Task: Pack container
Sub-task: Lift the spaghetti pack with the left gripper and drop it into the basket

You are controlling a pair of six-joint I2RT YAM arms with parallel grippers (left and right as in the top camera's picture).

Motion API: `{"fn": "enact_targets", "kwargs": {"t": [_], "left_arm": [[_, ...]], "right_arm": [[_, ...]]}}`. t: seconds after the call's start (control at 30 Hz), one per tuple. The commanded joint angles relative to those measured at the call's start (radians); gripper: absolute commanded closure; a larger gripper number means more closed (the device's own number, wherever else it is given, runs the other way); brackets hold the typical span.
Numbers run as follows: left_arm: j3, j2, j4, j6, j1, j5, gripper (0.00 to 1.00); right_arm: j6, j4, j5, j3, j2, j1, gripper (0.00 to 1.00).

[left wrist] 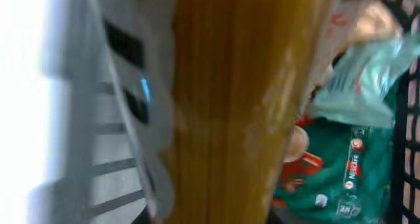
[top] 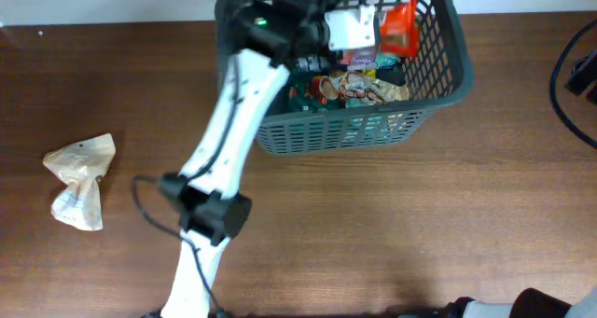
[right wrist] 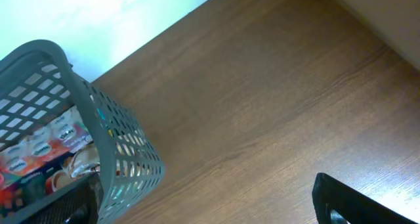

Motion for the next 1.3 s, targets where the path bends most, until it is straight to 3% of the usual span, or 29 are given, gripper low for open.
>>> {"fn": "enact_targets", "kwargs": {"t": [0.0,0.07,0.13,0.3,0.37,0.63,0.93,1.07,1.27], "left_arm": [[0.015,0.024,0.018,-0.058,0.002,-0.039,0.98],[0.015,0.038,0.01,-0.081,-0.003,-0.062,0.71],[0.015,0.04,0.006,-0.114,-0.011,-0.1,0.59],[0.015,-0.008,-0.023,-0.226,-0.038,-0.307,0.14],[0.015,-0.048,-0.052,-0.227,-0.038,-0.314,0.03],[-0.084,-0.403,-0.087,-0.275,0.068,-0.314,0.0],[-0.676,-0.907,0.027,-0.319,0.476,-0.3,0.01],[-0.898,-0.999,0.041,-0.405,0.647,-0.196,0.0],[-1.131,-0.974,0.094,-0.556,0.82,-0.197,0.01]], "right_arm": [[0.009,0.0,0.006,0.01,0.003,-0.004,0.01],[0.009,0.0,0.006,0.01,0.003,-0.004,0.01],[0.009,0.0,0.006,0.01,0.003,-0.004,0.01],[0.009,0.0,0.006,0.01,0.003,-0.004,0.01],[0.009,0.0,0.006,0.01,0.003,-0.004,0.01],[0.009,0.0,0.006,0.01,0.003,-0.004,0.01],[0.009,0.0,0.006,0.01,0.003,-0.004,0.01],[0.009,0.0,0.006,0.01,0.003,-0.004,0.01],[0.009,0.0,0.006,0.01,0.003,-0.004,0.01]]}}
